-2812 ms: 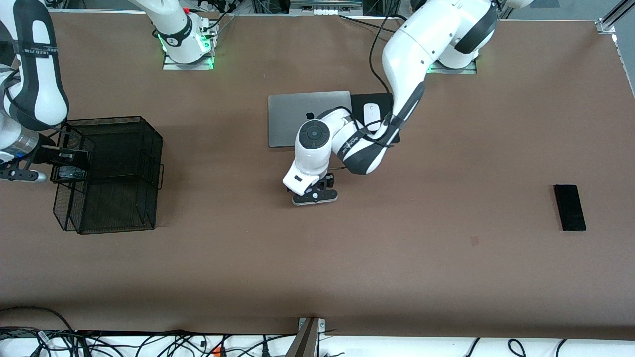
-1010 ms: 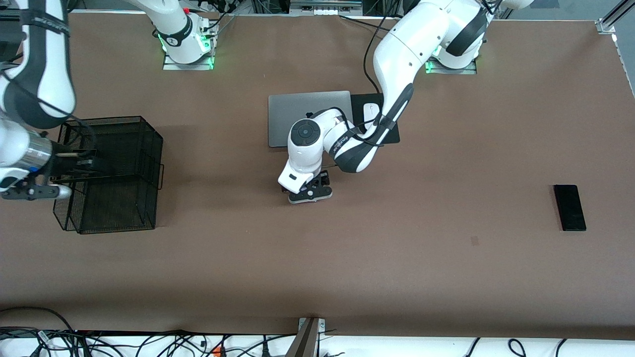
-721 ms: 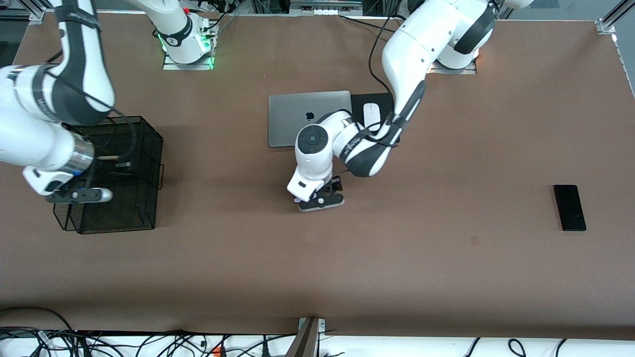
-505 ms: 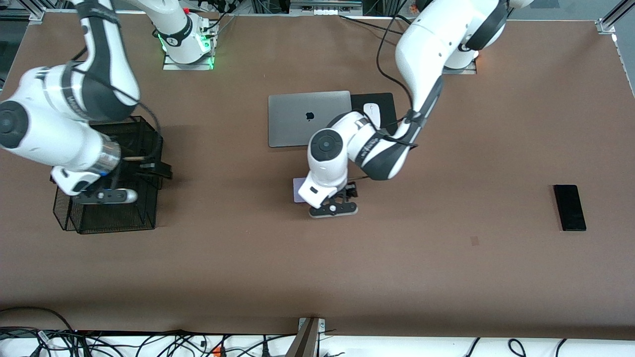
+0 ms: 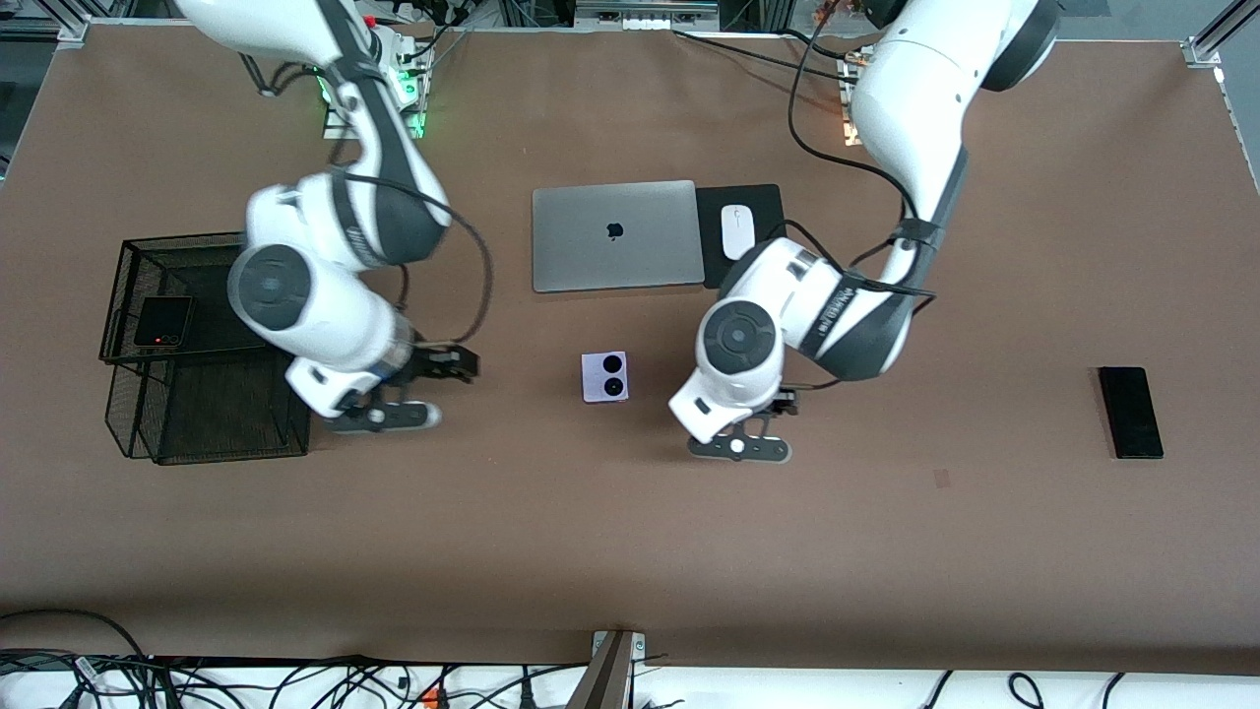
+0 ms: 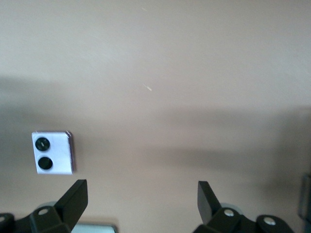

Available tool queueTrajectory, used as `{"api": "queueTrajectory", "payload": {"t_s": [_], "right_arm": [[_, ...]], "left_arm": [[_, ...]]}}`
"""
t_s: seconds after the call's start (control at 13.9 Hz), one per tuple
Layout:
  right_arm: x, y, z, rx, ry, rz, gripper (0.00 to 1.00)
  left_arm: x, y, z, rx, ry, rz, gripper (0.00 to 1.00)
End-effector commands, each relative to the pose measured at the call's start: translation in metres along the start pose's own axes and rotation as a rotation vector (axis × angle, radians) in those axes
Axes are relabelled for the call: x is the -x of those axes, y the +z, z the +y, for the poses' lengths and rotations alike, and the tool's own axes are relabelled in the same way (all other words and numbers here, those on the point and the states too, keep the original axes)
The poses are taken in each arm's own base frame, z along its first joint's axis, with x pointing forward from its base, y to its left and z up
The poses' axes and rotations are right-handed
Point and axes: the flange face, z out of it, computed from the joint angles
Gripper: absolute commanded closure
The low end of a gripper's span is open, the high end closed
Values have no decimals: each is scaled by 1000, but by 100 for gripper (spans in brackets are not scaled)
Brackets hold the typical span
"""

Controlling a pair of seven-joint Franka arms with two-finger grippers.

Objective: Place phones with both arms
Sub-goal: 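Reach the right gripper to the white phone while the left gripper returns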

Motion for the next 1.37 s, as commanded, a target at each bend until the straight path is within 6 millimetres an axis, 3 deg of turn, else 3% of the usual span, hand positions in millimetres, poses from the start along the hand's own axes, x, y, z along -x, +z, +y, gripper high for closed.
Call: {"api": "queueTrajectory", "payload": {"t_s": [0.0, 0.22, 0.5, 0.79, 1.15, 1.3], "right_arm": [[-6, 34, -55, -1, -6, 67, 0], [8, 71, -117, -9, 13, 117, 0], [12, 107, -174, -21, 94, 150, 0], [24, 145, -192, -20, 149, 169, 0], [42, 173, -188, 36, 180, 124, 0], [46, 179, -187, 46, 191, 113, 0]], "left_arm": [[-2, -6, -44, -13, 71, -58, 0], [-4, 0, -96, -49, 140, -91, 0], [-4, 4, -168, -69, 245, -126, 0], [-6, 6, -244, -62, 310, -150, 0], [0, 29, -284, -205, 373, -185, 0], [6, 34, -331, -193, 468, -156, 0]]}}
